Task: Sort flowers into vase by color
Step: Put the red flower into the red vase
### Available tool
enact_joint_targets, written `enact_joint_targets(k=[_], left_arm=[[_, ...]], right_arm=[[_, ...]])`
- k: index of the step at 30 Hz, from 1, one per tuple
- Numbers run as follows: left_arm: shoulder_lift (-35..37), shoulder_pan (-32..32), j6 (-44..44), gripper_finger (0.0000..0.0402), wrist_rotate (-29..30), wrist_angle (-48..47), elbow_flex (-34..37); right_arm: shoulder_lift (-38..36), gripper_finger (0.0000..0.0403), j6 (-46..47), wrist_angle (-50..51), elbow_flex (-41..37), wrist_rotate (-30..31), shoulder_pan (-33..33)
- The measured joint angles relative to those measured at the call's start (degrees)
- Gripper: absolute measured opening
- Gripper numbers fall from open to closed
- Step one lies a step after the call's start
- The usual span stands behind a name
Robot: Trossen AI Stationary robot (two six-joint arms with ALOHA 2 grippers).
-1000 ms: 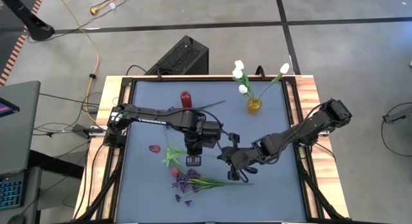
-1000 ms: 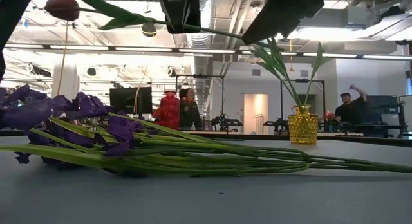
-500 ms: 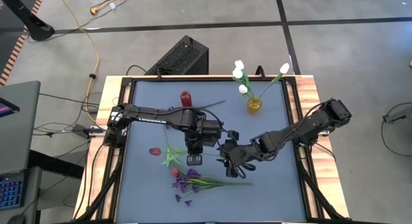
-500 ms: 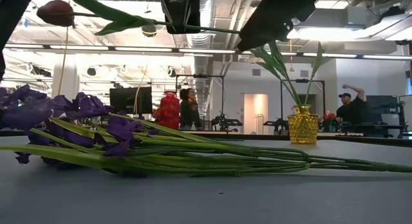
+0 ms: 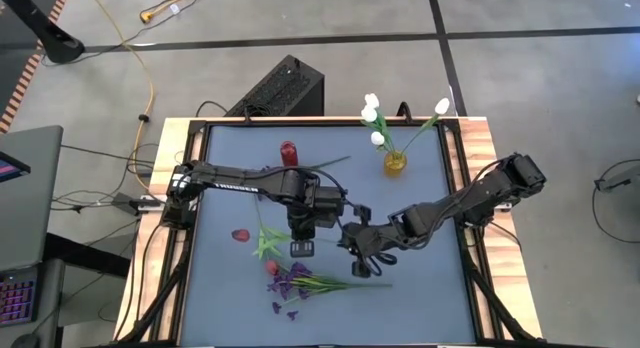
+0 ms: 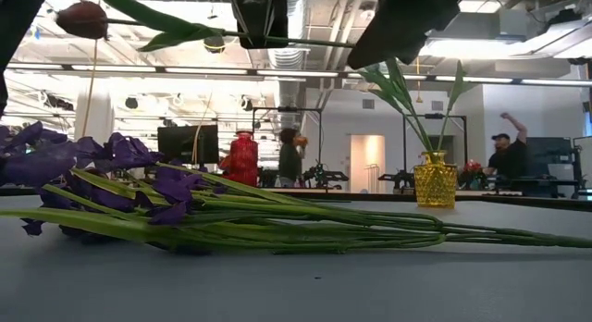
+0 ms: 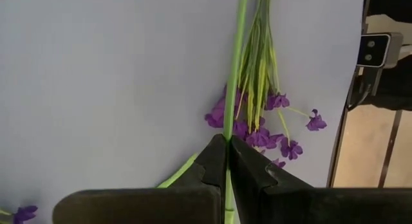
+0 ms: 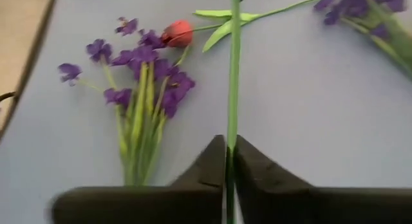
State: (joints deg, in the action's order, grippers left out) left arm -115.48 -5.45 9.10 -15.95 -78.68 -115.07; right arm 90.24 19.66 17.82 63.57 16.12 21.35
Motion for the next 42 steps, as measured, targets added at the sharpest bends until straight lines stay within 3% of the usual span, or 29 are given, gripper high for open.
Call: enact_joint_targets(k=[7, 10, 15, 20, 25, 31, 38, 42], left_arm=[[0.0, -0.31, -2.27, 0.0015, -0.1, 2.92, 0.0], [0.0, -0.37, -5.07, 0.0047, -0.57, 2.87, 0.0], [0.02, -0.33, -12.13, 0.0114, -7.85, 1.42, 0.0], [2.03, 0.95, -15.35, 0.0157, -9.38, 4.01, 0.0], [7.61, 3.57, -12.4, 0.0162, -8.78, 15.3, -0.08], [11.99, 4.61, -9.26, 0.0156, -4.93, 33.03, -0.11], [12.11, 4.4, -9.87, 0.0153, -6.77, 44.78, -0.07], [12.13, 4.18, -10.62, 0.0153, -7.66, 48.51, -0.07]], right_arm=[[0.0, 0.0027, 4.05, 0.23, 0.0, -2.78, 0.88], [0.0, 0.0024, 7.03, 0.07, 0.0, -2.6, 1.3], [-0.02, 0.0024, 13.41, -0.32, -1.17, -1.06, 3.15], [-0.02, 0.0024, 18.08, -0.87, -4.1, 4.63, 7.69], [-2.08, 0.0024, 19.46, -7.98, -6.81, 4.6, 12.58], [-7.96, 0.0024, 15.43, -9.39, -7.26, 7.26, 17.11], [-16.4, 0.0024, 7.45, -13.24, -7.26, 13.28, 20.33], [-19.34, 0.0024, 0.65, -20.21, -7.23, 14.4, 21.09]])
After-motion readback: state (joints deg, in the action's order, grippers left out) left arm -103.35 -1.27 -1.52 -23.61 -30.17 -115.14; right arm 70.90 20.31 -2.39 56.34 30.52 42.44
